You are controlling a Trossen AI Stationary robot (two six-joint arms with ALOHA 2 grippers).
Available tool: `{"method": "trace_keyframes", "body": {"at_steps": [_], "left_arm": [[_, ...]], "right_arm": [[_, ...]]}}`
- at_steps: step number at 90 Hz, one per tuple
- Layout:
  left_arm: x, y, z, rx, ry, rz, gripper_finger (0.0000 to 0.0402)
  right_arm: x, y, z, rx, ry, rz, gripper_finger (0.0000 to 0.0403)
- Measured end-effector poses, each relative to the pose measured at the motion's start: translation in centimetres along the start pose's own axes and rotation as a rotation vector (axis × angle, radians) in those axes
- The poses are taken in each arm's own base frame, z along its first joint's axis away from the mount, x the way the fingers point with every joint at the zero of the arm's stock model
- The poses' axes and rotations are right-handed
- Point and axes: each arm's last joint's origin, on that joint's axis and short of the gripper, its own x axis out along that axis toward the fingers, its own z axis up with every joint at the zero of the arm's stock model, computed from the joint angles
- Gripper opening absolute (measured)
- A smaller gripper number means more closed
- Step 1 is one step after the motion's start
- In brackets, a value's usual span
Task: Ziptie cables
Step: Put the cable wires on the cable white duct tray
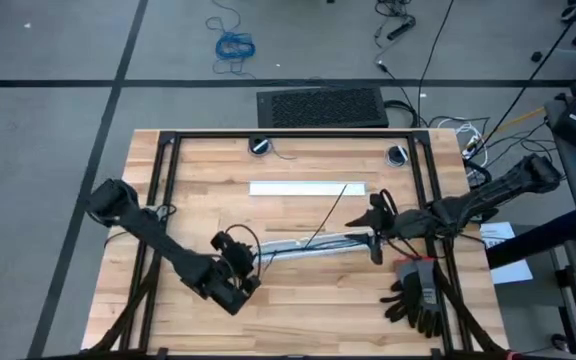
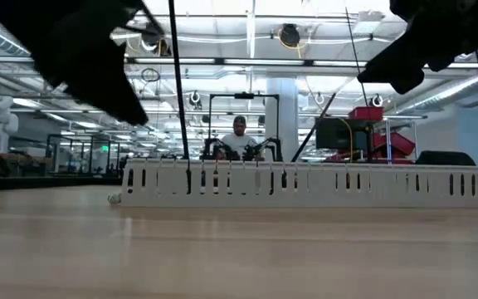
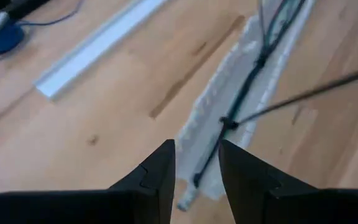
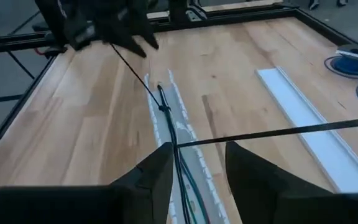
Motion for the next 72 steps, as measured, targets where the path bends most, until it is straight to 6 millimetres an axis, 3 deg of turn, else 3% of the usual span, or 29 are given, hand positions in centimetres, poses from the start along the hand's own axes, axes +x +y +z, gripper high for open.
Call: {"method": "trace_keyframes", "body": {"at_steps": [15, 34, 46, 72], "left_arm": [[1.0, -0.6, -1.7, -0.004, -0.145, -0.029, 0.0121], [2.6, -1.5, -2.3, -0.017, -0.129, -0.098, 0.0121], [3.3, -2.1, -1.8, 0.009, -0.164, -0.124, 0.0121], [4.2, -1.6, -0.9, 0.009, -0.200, -0.063, 0.0121]], "right_arm": [[0.0, 0.0, 0.2, -0.009, -0.017, 0.005, 0.0134], [0.0, 0.1, 0.5, -0.008, -0.053, 0.014, 0.0134], [0.0, 0.0, 0.6, -0.005, -0.054, 0.007, 0.0134], [0.1, -0.1, 0.6, 0.003, -0.049, 0.022, 0.0134]]}}
